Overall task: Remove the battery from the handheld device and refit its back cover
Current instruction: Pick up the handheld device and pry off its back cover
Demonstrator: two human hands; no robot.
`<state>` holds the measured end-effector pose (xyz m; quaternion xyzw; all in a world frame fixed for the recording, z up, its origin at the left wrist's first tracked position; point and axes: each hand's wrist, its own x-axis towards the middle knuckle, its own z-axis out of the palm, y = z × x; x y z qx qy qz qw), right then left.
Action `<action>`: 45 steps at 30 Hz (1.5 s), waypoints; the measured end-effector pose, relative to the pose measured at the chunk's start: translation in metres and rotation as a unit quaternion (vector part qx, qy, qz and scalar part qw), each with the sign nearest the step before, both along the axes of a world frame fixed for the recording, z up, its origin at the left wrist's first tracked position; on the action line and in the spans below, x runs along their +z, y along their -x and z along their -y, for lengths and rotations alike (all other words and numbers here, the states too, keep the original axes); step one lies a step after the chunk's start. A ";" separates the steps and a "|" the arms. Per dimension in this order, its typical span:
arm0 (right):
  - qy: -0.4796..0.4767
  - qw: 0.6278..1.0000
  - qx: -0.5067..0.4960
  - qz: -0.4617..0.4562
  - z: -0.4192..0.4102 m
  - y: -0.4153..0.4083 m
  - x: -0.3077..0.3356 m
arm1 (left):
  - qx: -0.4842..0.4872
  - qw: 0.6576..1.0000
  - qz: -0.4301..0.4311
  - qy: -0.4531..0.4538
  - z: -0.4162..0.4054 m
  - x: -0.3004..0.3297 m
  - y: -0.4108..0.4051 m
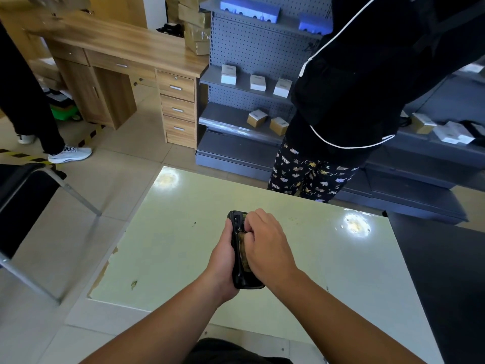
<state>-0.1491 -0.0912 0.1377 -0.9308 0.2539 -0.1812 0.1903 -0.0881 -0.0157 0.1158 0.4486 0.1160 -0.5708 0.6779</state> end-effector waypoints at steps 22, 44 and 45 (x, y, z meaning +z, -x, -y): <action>-0.735 0.666 -0.125 0.036 0.020 -0.016 0.032 | 0.009 0.945 0.327 -0.002 0.002 0.012 -0.030; -0.707 0.677 -0.187 0.081 0.019 -0.020 0.045 | -0.020 0.940 0.341 0.007 0.004 0.016 -0.034; -0.693 0.690 -0.200 0.066 0.018 -0.020 0.046 | -0.017 0.954 0.298 0.004 0.005 0.015 -0.032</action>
